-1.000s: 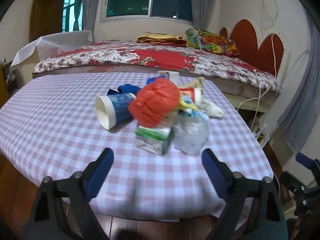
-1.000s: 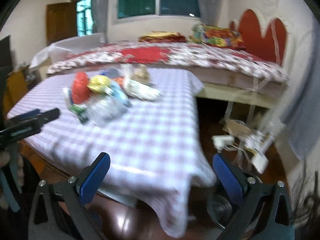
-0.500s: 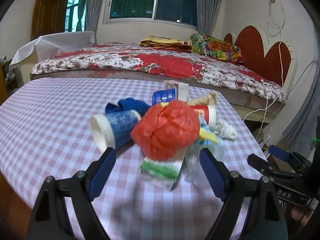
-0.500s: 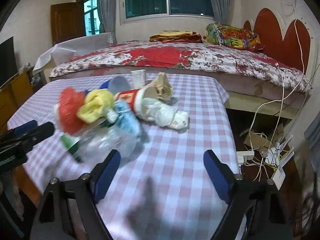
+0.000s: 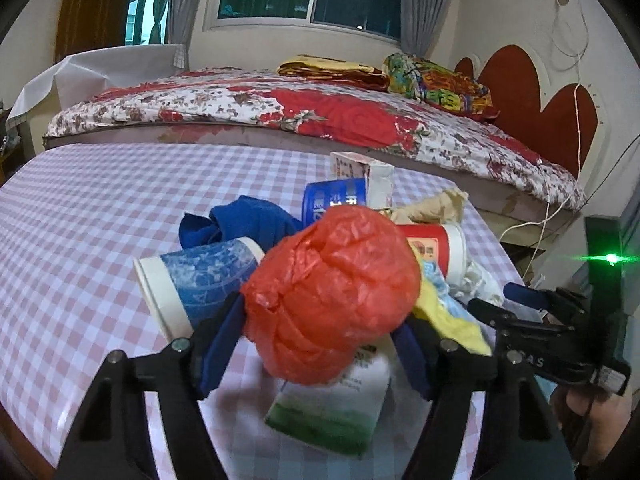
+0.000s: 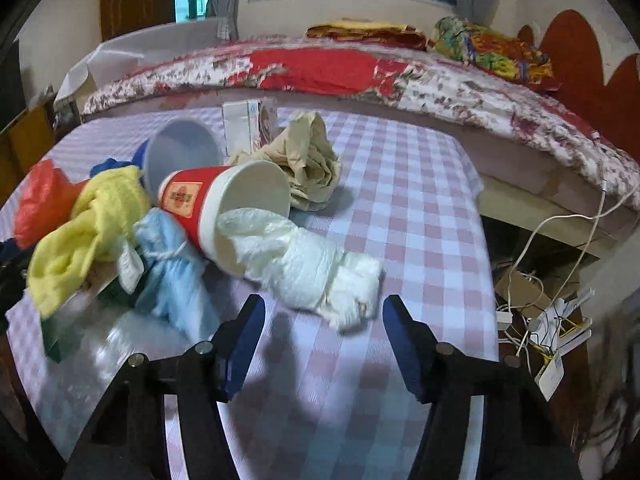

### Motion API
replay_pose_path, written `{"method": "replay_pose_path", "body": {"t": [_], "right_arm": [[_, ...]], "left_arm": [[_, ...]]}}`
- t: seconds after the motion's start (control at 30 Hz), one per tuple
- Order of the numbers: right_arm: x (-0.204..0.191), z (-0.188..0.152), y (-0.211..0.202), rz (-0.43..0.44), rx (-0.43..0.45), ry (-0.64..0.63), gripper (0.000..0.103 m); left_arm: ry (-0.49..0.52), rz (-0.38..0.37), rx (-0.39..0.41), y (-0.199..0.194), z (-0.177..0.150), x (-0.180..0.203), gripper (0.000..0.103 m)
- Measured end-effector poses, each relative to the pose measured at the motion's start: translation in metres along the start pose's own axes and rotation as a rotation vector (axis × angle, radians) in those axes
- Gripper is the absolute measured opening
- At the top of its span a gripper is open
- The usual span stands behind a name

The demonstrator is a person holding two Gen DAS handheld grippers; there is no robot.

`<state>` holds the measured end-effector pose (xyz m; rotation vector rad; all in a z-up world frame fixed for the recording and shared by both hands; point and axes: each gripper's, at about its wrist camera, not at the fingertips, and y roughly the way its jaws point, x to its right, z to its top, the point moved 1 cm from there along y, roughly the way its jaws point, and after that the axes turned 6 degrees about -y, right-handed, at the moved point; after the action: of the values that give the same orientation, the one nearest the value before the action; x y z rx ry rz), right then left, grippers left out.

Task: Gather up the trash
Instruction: 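Grasp the red plastic bag with the left tool while the right tool grasps the white tissue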

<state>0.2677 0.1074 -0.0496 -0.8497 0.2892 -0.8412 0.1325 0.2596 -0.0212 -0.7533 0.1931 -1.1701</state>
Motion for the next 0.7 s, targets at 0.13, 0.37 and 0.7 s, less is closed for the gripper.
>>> {"method": "replay_pose_path", "body": {"t": [0.13,0.37,0.7], "right_arm": [[-0.001,0.005,0.010,0.024,-0.015,-0.018,0.054],[0.003,0.001,-0.004,0.062,0.027,-0.009,0.032],[0.009,-0.014,-0.049,0.042,0.101,0.020,0.031]], "left_arm": [[0.003,-0.009,-0.007,0.007,0.004,0.001,0.060],[0.003,-0.009,0.015,0.007,0.005,-0.003,0.035],[0.050,0.006,0.071,-0.018,0.004,0.008,0.033]]}}
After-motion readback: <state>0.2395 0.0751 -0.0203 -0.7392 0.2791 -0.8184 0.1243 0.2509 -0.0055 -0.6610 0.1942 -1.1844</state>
